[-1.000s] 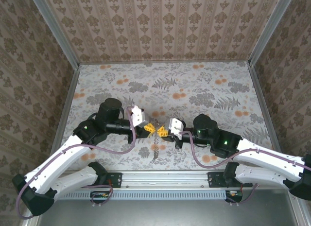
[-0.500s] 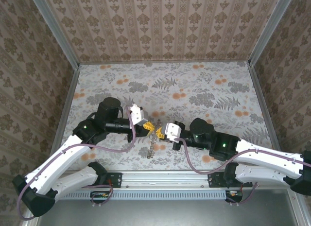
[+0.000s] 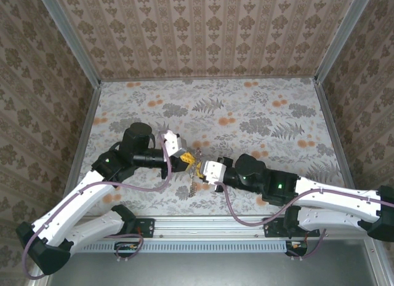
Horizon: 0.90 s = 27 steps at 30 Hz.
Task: Put the keys on the keyring
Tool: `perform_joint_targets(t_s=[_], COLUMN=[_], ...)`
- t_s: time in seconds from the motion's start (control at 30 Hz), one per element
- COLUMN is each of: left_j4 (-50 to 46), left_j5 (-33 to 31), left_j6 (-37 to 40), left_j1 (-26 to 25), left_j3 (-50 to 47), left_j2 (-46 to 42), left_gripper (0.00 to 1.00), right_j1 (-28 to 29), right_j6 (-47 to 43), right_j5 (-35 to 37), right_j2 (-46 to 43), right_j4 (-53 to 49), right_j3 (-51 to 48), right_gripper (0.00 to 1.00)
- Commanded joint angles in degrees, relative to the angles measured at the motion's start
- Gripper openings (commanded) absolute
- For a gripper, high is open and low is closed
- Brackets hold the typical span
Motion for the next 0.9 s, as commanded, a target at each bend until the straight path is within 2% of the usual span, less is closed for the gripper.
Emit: perform_joint_targets(t_s=[0.0,0.07,0.23,0.43,0.5,0.67,0.87], left_j4=[3.9,4.1,4.4,4.7,5.1,5.8,9.6], left_j5=[-0.5,-0.6,-0.8,-0.7,-0.5,-1.4,-3.6], left_j6=[-1.2,-1.3,-1.5,-1.0,-0.5,1.3,1.8], left_j1=[0.7,0.7,0.8,0.8,0.5,-2.2,-6.0], left_j3=[0.2,0.2,-0.1,-0.3,-0.4,-0.6,-2.1], left_j2=[-0.9,-1.0,-1.4,-1.6,-1.5,-2.2,-4.3], left_gripper=[0.00,0.00,0.00,0.00,0.00,0.00,0.00], right_j1=[1.1,1.3,1.3,-0.1,-2.9,-12.4,-13.3], right_j6=[-1.5,-1.3,0.1,7.8,11.8,20.0,20.4], right_j5=[1.5,1.5,1.6,1.0,-3.6,-21.8,-29.9], right_j2=[-0.4,-1.2,-3.8,-10.3,-11.9,-10.5,-5.5], right_j4=[0.7,1.3,2.2,3.2,2.4,2.6,0.4], right_j3=[0.3,-0.4,-1.9,-4.3,-4.4,-3.0,0.2], right_gripper=[0.21,0.28,0.34,0.34,0.33,0.29,0.24])
